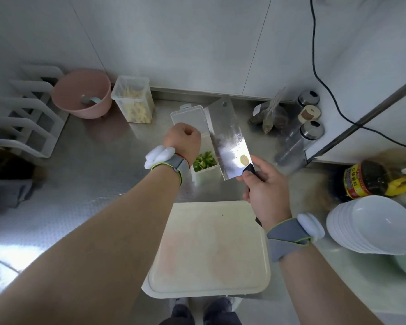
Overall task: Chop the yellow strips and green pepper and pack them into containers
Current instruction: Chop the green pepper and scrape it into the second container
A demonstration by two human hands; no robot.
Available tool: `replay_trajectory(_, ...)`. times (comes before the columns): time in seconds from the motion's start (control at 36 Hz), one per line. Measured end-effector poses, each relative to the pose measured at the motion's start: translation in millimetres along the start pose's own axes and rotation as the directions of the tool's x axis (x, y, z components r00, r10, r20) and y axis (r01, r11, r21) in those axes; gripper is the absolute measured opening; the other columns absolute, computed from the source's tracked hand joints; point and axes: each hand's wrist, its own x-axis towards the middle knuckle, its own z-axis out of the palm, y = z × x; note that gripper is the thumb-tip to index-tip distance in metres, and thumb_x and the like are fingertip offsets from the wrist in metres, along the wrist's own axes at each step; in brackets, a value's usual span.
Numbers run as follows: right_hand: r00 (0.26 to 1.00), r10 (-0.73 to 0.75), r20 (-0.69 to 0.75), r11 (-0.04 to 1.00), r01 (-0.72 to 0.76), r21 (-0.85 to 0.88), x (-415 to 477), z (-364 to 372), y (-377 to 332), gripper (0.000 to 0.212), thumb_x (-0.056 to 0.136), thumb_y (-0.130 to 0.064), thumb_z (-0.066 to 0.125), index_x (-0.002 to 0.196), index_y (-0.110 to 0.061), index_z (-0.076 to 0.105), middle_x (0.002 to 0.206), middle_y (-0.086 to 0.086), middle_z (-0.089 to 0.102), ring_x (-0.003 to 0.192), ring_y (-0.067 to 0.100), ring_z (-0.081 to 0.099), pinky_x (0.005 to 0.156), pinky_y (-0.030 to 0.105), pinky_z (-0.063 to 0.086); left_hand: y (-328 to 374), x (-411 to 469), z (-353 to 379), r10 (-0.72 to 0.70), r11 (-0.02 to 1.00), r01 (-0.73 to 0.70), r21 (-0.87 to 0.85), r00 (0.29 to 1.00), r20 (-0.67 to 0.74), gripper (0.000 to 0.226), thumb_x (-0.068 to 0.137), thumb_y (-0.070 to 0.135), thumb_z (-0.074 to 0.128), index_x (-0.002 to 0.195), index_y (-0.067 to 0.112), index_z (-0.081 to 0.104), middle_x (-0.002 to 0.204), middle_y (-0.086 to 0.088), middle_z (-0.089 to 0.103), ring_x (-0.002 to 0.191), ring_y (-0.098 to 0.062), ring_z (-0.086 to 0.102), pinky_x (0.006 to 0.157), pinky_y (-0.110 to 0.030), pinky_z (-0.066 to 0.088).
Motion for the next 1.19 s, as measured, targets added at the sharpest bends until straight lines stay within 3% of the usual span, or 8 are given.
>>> replay_trajectory(0.17, 0.994, 0.087, -0.066, 0.995, -0.083, 0.059, 16, 11, 2, 0.037, 0.09, -0.006, 0.055, 0.121, -0.023, 0.061, 0.077, 0.005, 0.07, 0.039, 0.013, 0.041, 0.045, 0.022, 0.04, -9, 10, 1, 0.169, 0.866, -0.193, 0.462, 0.981, 0.093, 0.044, 0.083, 0.037, 0.052, 0.125, 0.028, 0.054, 0.129, 0.001, 0.047, 0.115, -0.024, 0.047, 0.09, -0.036, 0.042)
replay_trajectory(0.33, 0.989, 0.129, -0.075, 0.99, -0.123, 0.073, 26, 17, 1, 0.039, 0.088, -0.007, 0.055, 0.123, -0.023, 0.062, 0.076, 0.005, 0.07, 0.042, 0.017, 0.043, 0.042, 0.019, 0.039, 1, 14, -2, 0.261, 0.679, -0.359, 0.64, 0.934, 0.246, 0.039, 0.09, 0.033, 0.045, 0.126, 0.022, 0.056, 0.13, -0.004, 0.047, 0.117, -0.028, 0.043, 0.091, -0.036, 0.034)
replay_trajectory(0.5, 0.986, 0.146, -0.077, 0.986, -0.139, 0.092, 32, 18, 0, 0.037, 0.089, -0.006, 0.055, 0.123, -0.021, 0.061, 0.076, 0.005, 0.069, 0.041, 0.014, 0.044, 0.039, 0.017, 0.038, 6, 13, -2, 0.299, 0.686, -0.391, 0.614, 0.92, 0.252, 0.025, 0.089, 0.023, 0.048, 0.111, 0.023, 0.06, 0.114, -0.004, 0.055, 0.107, -0.029, 0.049, 0.083, -0.033, 0.033)
replay_trajectory(0.78, 0.987, 0.146, -0.067, 0.987, -0.14, 0.08, 26, 14, 0, 0.035, 0.09, -0.007, 0.055, 0.119, -0.024, 0.062, 0.076, 0.004, 0.069, 0.041, 0.015, 0.044, 0.042, 0.018, 0.04, 0, -17, -3, 0.486, 0.75, -0.495, 0.44, 0.862, 0.142, 0.021, 0.087, 0.038, 0.05, 0.093, 0.03, 0.068, 0.087, 0.004, 0.066, 0.082, -0.023, 0.057, 0.073, -0.039, 0.05)
replay_trajectory(0.94, 0.984, 0.149, -0.102, 0.986, -0.14, 0.093, 15, 5, 16, 0.036, 0.091, -0.005, 0.053, 0.121, -0.023, 0.062, 0.083, 0.006, 0.07, 0.052, 0.008, 0.051, 0.044, 0.018, 0.043, -18, -30, 0, 0.403, 0.838, -0.386, 0.386, 0.914, 0.041, 0.028, 0.091, 0.041, 0.039, 0.099, 0.028, 0.062, 0.09, 0.003, 0.061, 0.084, -0.022, 0.054, 0.069, -0.033, 0.043)
replay_trajectory(1.0, 0.986, 0.116, -0.118, 0.992, -0.109, 0.067, 12, 5, 21, 0.037, 0.091, -0.005, 0.053, 0.123, -0.02, 0.061, 0.088, 0.005, 0.07, 0.056, 0.007, 0.054, 0.049, 0.024, 0.049, -18, -38, 2, 0.406, 0.848, -0.387, 0.363, 0.914, 0.026, 0.025, 0.09, 0.04, 0.042, 0.098, 0.027, 0.062, 0.09, 0.003, 0.061, 0.083, -0.022, 0.054, 0.068, -0.033, 0.043)
replay_trajectory(1.08, 0.988, -0.026, -0.152, 0.999, 0.021, -0.04, 7, 6, 22, 0.037, 0.09, -0.007, 0.055, 0.124, -0.021, 0.061, 0.103, 0.003, 0.071, 0.082, 0.013, 0.066, 0.08, 0.044, 0.056, -17, -50, 6, 0.409, 0.852, -0.394, 0.345, 0.912, 0.03, 0.02, 0.09, 0.034, 0.046, 0.099, 0.025, 0.063, 0.094, 0.001, 0.061, 0.086, -0.024, 0.056, 0.07, -0.035, 0.046)
replay_trajectory(1.19, 0.987, -0.144, -0.078, 0.976, 0.128, -0.178, 6, 13, 13, 0.04, 0.088, -0.011, 0.057, 0.125, -0.023, 0.06, 0.113, 0.006, 0.069, 0.097, 0.02, 0.062, 0.086, 0.05, 0.053, -13, -53, 7, 0.216, 0.946, -0.217, 0.242, 0.976, 0.031, 0.022, 0.089, 0.039, 0.052, 0.101, 0.027, 0.065, 0.103, 0.003, 0.062, 0.095, -0.022, 0.057, 0.081, -0.036, 0.049)
